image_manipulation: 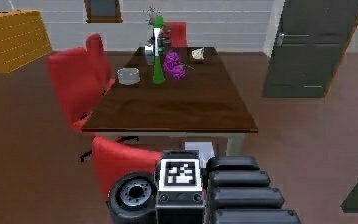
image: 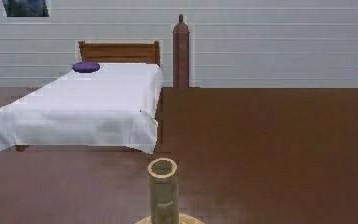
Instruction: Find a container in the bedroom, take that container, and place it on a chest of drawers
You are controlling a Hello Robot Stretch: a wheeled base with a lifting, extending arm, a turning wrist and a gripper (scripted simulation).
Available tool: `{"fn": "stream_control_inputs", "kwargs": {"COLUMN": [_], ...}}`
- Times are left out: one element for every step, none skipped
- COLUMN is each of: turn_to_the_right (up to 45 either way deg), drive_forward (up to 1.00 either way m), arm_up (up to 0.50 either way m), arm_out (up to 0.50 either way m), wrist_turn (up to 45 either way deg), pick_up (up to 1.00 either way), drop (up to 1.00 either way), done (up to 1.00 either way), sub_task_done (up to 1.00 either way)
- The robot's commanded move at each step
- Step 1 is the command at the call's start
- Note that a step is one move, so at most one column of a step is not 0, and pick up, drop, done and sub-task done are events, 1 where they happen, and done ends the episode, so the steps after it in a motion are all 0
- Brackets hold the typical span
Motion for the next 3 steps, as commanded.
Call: {"fn": "stream_control_inputs", "kwargs": {"turn_to_the_right": [-15.0,-3.0,0.0], "drive_forward": [0.0,0.0,0.45], "arm_up": [0.0,0.0,0.0], "arm_out": [0.0,0.0,0.0], "wrist_turn": [0.0,0.0,0.0], "pick_up": [0.0,0.0,0.0], "drop": [0.0,0.0,0.0], "done": [0.0,0.0,0.0], "sub_task_done": [0.0,0.0,0.0]}}
